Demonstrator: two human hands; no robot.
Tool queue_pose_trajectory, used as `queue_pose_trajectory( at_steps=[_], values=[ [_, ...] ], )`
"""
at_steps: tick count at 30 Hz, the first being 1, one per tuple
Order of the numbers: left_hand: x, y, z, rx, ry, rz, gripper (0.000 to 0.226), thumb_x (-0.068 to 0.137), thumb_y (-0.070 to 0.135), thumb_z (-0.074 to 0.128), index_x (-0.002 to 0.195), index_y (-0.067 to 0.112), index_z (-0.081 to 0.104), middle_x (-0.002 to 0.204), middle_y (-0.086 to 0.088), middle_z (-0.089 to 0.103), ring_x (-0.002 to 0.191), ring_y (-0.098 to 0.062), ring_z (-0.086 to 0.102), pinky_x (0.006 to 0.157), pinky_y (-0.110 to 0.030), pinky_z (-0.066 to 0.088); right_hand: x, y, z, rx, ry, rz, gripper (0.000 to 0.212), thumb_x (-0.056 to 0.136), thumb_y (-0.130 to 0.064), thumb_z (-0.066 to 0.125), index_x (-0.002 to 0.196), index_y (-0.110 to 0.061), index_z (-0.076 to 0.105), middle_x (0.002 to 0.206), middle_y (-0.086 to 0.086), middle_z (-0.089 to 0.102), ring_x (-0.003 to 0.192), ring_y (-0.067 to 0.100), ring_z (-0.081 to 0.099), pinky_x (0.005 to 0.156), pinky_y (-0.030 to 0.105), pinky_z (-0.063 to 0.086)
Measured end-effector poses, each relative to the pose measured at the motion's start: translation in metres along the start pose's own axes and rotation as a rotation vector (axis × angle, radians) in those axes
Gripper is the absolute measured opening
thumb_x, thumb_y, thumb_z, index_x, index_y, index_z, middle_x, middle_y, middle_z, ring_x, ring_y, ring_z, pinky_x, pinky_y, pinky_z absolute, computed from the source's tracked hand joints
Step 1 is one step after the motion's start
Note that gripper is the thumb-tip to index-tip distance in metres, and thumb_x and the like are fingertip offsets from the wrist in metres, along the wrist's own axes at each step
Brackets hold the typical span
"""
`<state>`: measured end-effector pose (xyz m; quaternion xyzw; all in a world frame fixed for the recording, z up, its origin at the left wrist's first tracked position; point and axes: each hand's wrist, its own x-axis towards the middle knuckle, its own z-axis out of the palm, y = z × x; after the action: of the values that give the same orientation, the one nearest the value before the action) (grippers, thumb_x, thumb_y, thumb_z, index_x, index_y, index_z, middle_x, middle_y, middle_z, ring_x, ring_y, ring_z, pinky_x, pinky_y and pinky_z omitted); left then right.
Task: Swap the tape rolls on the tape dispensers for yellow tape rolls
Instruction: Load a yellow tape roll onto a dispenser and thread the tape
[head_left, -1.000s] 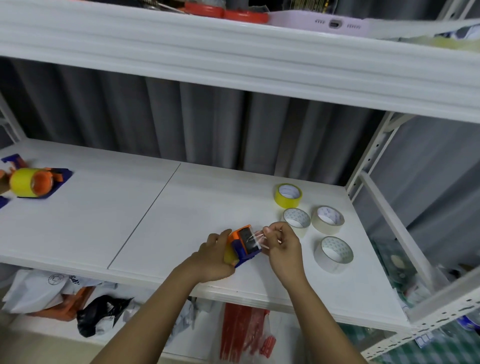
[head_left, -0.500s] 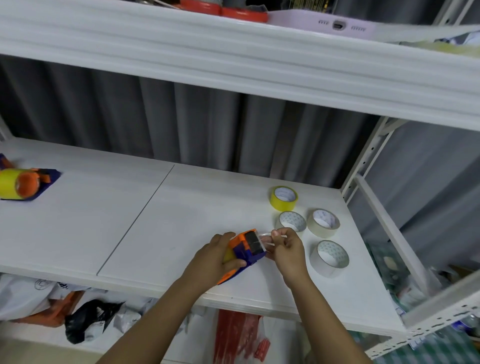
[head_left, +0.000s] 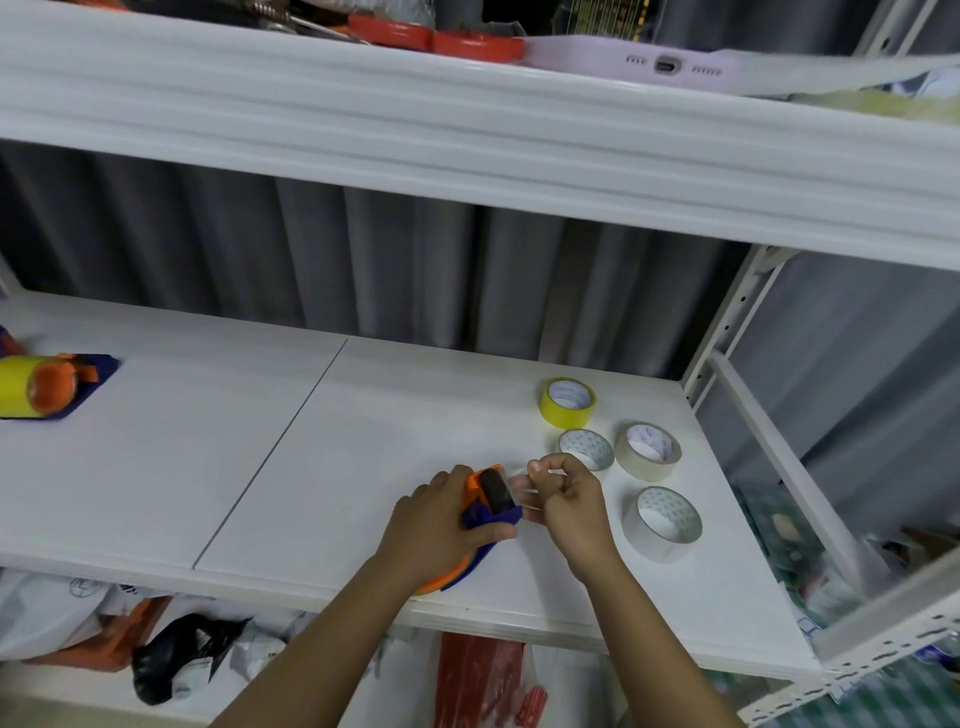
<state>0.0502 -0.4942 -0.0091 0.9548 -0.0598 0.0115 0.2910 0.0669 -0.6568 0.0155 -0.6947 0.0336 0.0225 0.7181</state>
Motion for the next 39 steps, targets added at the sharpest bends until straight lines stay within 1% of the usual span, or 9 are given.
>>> queue_pose_trajectory(
  at_steps=[5, 8, 12, 17, 21, 24, 32, 35, 39],
  values=[
    [-0.002, -0.013, 0.008, -0.093, 0.122, 0.052, 0.059, 0.072, 0.069, 0.059, 0.114, 0.029, 0.046, 0.106, 0.008, 0.054, 0.092, -0.011, 0.052, 0.077, -0.029, 0.046, 0.001, -0.009, -0.002, 0.094, -0.024, 0.160, 0.006, 0.089, -0.008, 0.061, 0.092, -0.005, 0.058, 0.084, 0.013, 0.072, 0.070, 0.019, 0.072, 0.056, 0.023, 0.055],
    [-0.007, -0.019, 0.010, -0.143, 0.164, 0.062, 0.062, 0.068, 0.071, 0.057, 0.114, 0.030, 0.047, 0.106, 0.012, 0.052, 0.099, -0.009, 0.047, 0.077, -0.027, 0.044, -0.001, -0.007, -0.002, 0.228, -0.055, 0.261, 0.018, 0.085, -0.005, 0.065, 0.102, -0.003, 0.059, 0.088, 0.013, 0.074, 0.077, 0.023, 0.073, 0.059, 0.024, 0.056],
    [-0.013, -0.023, 0.009, -0.236, 0.195, 0.050, 0.063, 0.062, 0.077, 0.054, 0.109, 0.037, 0.044, 0.101, 0.019, 0.049, 0.096, -0.003, 0.047, 0.072, -0.016, 0.039, -0.004, 0.004, 0.006, 0.303, -0.118, 0.349, 0.010, 0.088, -0.006, 0.061, 0.098, -0.008, 0.061, 0.086, 0.009, 0.075, 0.081, 0.015, 0.072, 0.063, 0.024, 0.056],
    [-0.019, -0.028, 0.009, -0.284, 0.206, 0.052, 0.064, 0.061, 0.078, 0.054, 0.110, 0.037, 0.045, 0.104, 0.015, 0.051, 0.098, -0.004, 0.048, 0.078, -0.025, 0.045, -0.006, 0.009, 0.014, 0.366, -0.181, 0.383, 0.010, 0.090, -0.002, 0.055, 0.097, -0.005, 0.062, 0.083, 0.005, 0.073, 0.078, 0.013, 0.070, 0.071, 0.025, 0.056],
    [-0.018, -0.028, 0.007, -0.293, 0.199, 0.036, 0.069, 0.063, 0.075, 0.058, 0.115, 0.032, 0.047, 0.108, 0.013, 0.051, 0.101, -0.006, 0.048, 0.080, -0.025, 0.045, -0.010, 0.005, 0.017, 0.229, -0.141, 0.278, 0.016, 0.093, -0.012, 0.057, 0.083, -0.006, 0.068, 0.081, 0.003, 0.075, 0.076, 0.009, 0.071, 0.062, 0.017, 0.054],
    [-0.018, -0.026, 0.007, -0.255, 0.189, 0.053, 0.070, 0.066, 0.073, 0.059, 0.119, 0.029, 0.046, 0.110, 0.010, 0.052, 0.101, -0.009, 0.049, 0.080, -0.025, 0.045, -0.008, 0.000, 0.014, 0.168, -0.107, 0.260, 0.018, 0.092, -0.017, 0.060, 0.078, -0.006, 0.067, 0.074, 0.002, 0.074, 0.072, 0.009, 0.071, 0.061, 0.018, 0.055],
    [-0.022, -0.022, 0.005, -0.237, 0.197, 0.045, 0.079, 0.061, 0.085, 0.043, 0.119, 0.031, 0.046, 0.109, 0.015, 0.052, 0.095, -0.005, 0.054, 0.074, -0.020, 0.044, -0.003, -0.002, 0.010, 0.233, -0.114, 0.344, 0.013, 0.086, -0.016, 0.067, 0.092, -0.005, 0.067, 0.089, 0.012, 0.075, 0.084, 0.020, 0.072, 0.066, 0.025, 0.057],
    [-0.023, -0.023, 0.004, -0.259, 0.201, 0.034, 0.075, 0.061, 0.082, 0.046, 0.118, 0.033, 0.046, 0.108, 0.019, 0.051, 0.096, -0.003, 0.053, 0.073, -0.015, 0.040, -0.003, 0.004, 0.011, 0.342, -0.121, 0.428, 0.010, 0.086, -0.010, 0.064, 0.096, -0.009, 0.063, 0.089, 0.009, 0.075, 0.080, 0.016, 0.073, 0.065, 0.025, 0.057],
    [-0.024, -0.023, 0.004, -0.254, 0.195, 0.047, 0.075, 0.061, 0.079, 0.050, 0.118, 0.032, 0.047, 0.109, 0.016, 0.051, 0.097, -0.003, 0.053, 0.075, -0.016, 0.042, -0.005, 0.009, 0.012, 0.458, -0.170, 0.551, 0.010, 0.086, -0.006, 0.060, 0.095, -0.010, 0.063, 0.079, 0.004, 0.073, 0.061, 0.010, 0.068, 0.058, 0.021, 0.055]
  ],
)
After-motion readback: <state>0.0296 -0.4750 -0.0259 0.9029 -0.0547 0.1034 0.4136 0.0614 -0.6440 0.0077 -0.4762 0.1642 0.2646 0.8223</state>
